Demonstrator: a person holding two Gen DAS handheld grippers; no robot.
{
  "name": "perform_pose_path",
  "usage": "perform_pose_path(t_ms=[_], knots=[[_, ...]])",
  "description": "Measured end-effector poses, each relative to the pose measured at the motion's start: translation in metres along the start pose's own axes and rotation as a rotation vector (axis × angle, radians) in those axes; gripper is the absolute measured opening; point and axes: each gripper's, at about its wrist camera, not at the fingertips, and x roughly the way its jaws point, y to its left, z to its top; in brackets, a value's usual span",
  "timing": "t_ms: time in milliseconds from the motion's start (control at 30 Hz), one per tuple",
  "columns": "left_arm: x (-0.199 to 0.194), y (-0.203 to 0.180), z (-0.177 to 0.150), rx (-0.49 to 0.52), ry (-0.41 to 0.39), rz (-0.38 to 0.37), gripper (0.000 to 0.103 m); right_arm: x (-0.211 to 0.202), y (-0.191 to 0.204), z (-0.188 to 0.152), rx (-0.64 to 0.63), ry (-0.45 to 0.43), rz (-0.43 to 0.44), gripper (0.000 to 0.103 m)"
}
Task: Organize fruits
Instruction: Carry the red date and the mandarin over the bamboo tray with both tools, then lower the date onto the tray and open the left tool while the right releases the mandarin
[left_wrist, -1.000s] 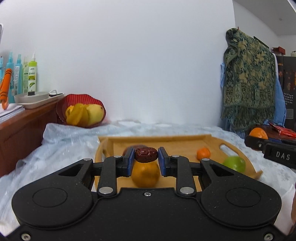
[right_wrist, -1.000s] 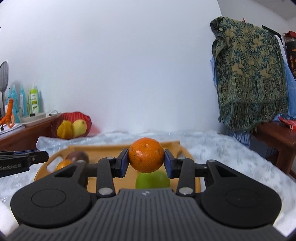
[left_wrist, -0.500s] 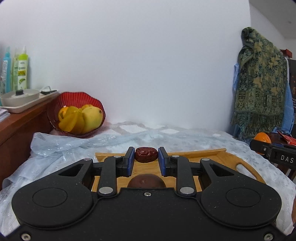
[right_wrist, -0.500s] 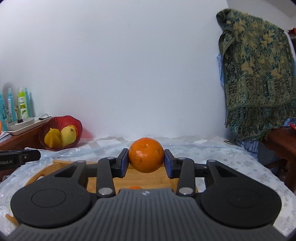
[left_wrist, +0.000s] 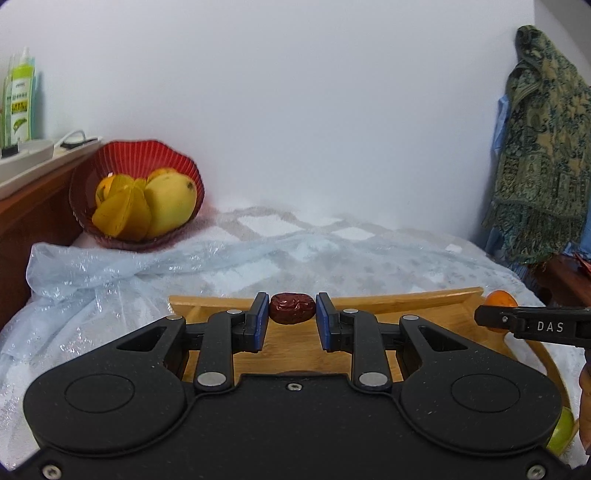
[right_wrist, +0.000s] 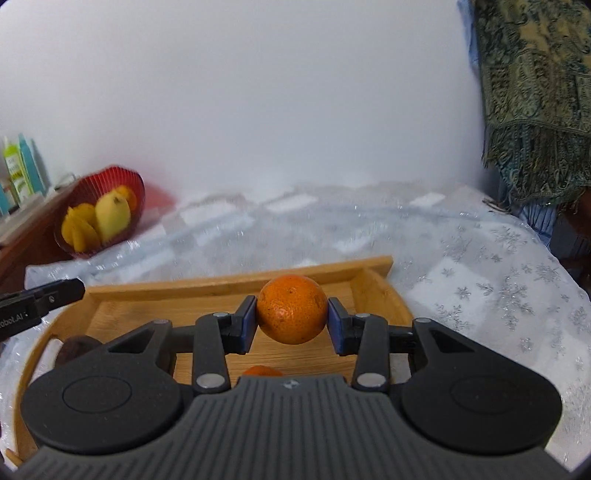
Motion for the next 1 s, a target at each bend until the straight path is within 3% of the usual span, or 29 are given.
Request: perform_pose_path(t_ms=[600,1000], knots=[[0.021,0.008,-0.009,-0.004,0.090,0.020,0.025,0.026,0.004,0.012,-0.051,0.145,0.004,0.044],[0.026,0.006,-0.013,0.007,0.128,0.042,0.025,0.028,0.005,0.011,-0.055,0.163,0.001,0.044]])
